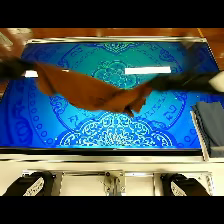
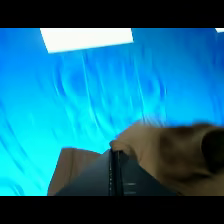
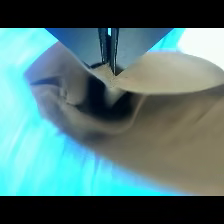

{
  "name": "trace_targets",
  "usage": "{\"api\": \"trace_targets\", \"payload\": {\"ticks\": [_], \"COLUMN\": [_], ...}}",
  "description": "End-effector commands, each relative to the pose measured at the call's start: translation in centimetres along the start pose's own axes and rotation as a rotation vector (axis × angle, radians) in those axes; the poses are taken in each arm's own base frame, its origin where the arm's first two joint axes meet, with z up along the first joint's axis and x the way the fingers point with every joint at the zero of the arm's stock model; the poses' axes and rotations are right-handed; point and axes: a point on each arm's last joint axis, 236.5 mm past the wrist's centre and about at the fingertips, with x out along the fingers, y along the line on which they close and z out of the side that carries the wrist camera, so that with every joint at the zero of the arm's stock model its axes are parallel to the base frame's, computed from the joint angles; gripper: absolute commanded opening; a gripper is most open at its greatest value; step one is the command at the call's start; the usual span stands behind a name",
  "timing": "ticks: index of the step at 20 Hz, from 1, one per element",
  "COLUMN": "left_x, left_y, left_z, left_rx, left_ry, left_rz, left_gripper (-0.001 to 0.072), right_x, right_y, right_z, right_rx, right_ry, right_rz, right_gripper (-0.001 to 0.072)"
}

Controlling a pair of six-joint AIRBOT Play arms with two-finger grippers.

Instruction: Fold the shirts.

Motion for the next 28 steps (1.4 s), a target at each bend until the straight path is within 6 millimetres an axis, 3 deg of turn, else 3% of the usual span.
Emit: {"api": "trace_targets", "payload": {"ticks": [1, 2, 4, 6, 9, 13, 16, 18, 20, 24, 28], "left_x": [-12.5, -15.2, -19.1, -21.5, -24.4, -24.9, -22.3, -20.0, -17.0, -8.8, -0.7], "left_y": [-3.7, -5.5, -8.5, -9.6, -9.3, -7.4, -4.5, -2.6, -0.2, 5.1, 9.5], "left_z": [13.4, 15.1, 16.7, 16.8, 16.4, 13.4, 9.3, 7.2, 4.9, -1.2, -5.9], "left_rx": [0.188, 0.216, 0.248, 0.281, 0.334, 0.362, 0.314, 0.282, 0.241, 0.131, 0.027], "left_ry": [-0.392, -0.46, -0.553, -0.591, -0.617, -0.486, -0.284, -0.188, -0.093, 0.15, 0.288], "left_rz": [0.098, 0.094, 0.07, 0.093, 0.197, 0.316, 0.354, 0.366, 0.368, 0.338, 0.294], "left_gripper": [0.0031, 0.0031, 0.0031, 0.0031, 0.0031, 0.0031, 0.0031, 0.0031, 0.0031, 0.0032, 0.0032], "right_x": [-19.1, -22.5, -25.2, -25.2, -23.8, -22.6, -21.2, -18.7, -15.6, -6.8, 4.5], "right_y": [2.9, 4.2, 5.8, 6.3, 6.0, 4.4, 1.9, 0.7, -0.8, -5.3, -11.1], "right_z": [13.3, 14.4, 14.5, 13.4, 10.9, 7.4, 4.1, 1.3, -0.3, -0.3, -0.9], "right_rx": [-0.168, -0.151, -0.116, -0.111, -0.099, -0.041, 0.037, 0.082, 0.12, 0.167, 0.209], "right_ry": [-0.548, -0.632, -0.674, -0.621, -0.501, -0.343, -0.182, -0.007, 0.133, 0.268, 0.321], "right_rz": [-0.258, -0.26, -0.233, -0.22, -0.221, -0.267, -0.342, -0.349, -0.351, -0.351, -0.356], "right_gripper": [0.0066, 0.0066, 0.0066, 0.0066, 0.0066, 0.0067, 0.0066, 0.0066, 0.0067, 0.0067, 0.0067]}}
